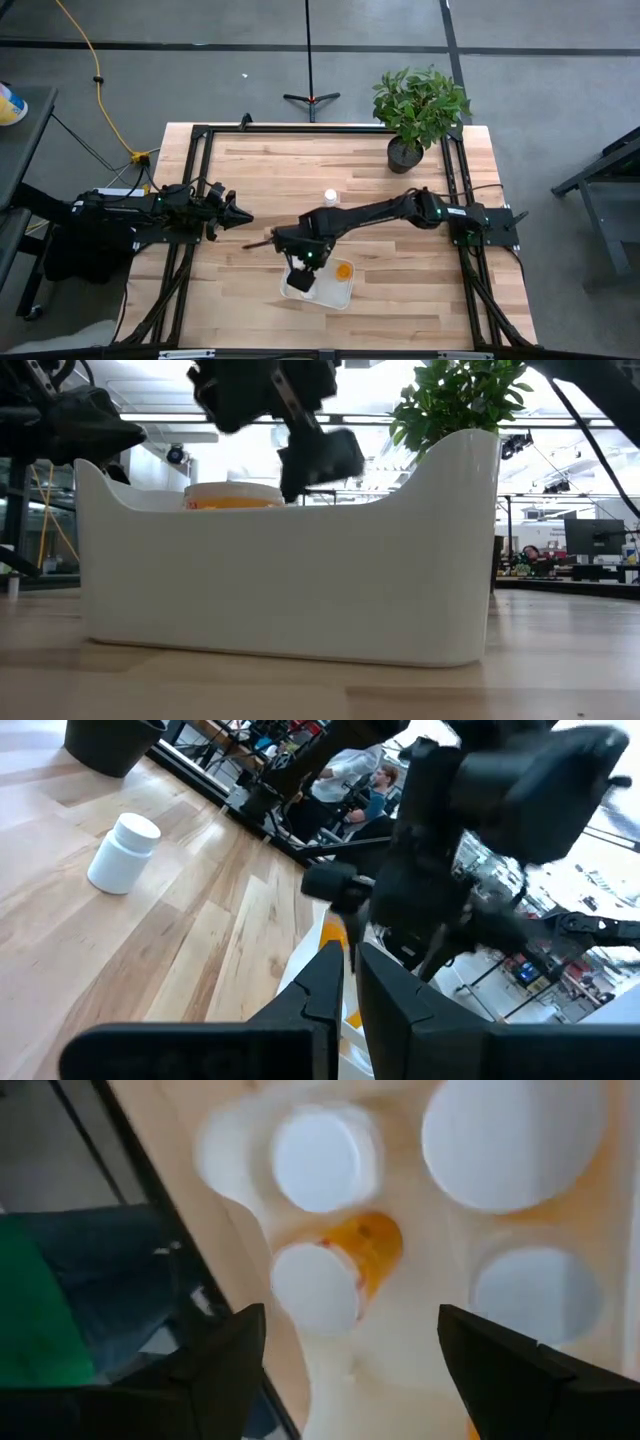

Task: Pick and place pill bottles into a basket
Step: Put the white medicine bottle into the container

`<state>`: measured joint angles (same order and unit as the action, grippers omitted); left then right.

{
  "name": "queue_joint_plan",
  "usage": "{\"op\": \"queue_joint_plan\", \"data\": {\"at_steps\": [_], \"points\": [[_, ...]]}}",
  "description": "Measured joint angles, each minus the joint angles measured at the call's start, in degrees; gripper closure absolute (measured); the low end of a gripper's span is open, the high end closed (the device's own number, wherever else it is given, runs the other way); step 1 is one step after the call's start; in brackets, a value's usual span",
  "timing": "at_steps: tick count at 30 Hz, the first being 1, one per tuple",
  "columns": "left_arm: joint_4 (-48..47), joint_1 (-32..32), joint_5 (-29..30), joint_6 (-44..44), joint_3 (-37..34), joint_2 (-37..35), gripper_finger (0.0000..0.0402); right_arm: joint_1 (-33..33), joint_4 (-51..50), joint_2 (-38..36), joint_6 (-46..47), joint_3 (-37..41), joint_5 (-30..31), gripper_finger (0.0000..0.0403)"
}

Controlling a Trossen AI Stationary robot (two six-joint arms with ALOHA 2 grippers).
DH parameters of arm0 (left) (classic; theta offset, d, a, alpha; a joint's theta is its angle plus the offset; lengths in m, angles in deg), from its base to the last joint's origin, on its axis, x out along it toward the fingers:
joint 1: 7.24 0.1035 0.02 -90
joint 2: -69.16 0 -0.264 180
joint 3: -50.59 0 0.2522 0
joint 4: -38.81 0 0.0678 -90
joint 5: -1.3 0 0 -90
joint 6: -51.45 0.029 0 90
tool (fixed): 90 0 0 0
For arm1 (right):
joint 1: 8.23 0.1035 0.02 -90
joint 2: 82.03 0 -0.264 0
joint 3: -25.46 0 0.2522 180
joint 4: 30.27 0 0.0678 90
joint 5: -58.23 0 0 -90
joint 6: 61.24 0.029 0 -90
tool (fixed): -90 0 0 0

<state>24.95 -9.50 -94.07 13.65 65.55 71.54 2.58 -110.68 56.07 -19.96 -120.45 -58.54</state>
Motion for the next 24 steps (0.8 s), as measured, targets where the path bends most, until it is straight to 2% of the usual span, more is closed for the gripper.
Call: {"op": "queue_joint_plan", "data": {"at_steps": [2, 5, 15, 24], "points": [[0.0, 0.0, 0.0, -0.1, 0.0, 0.0, 0.0334, -0.3, -1.8, 0.0, -1.0, -2.7, 1.6, 0.0116], [0.0, 0.0, 0.0, -0.2, 0.0, 0.0, 0.0334, -0.7, -1.0, -2.7, -1.4, -1.1, 4.1, 0.0116], [0.0, 0.0, 0.0, -0.2, 0.0, 0.0, 0.0334, -3.4, -6.8, -5.8, -9.3, -2.8, 18.5, 0.0116], [0.0, 0.0, 0.0, -0.2, 0.0, 0.0, 0.0334, -7.4, -8.3, -6.3, -14.2, -2.7, 24.5, 0.0116]]}}
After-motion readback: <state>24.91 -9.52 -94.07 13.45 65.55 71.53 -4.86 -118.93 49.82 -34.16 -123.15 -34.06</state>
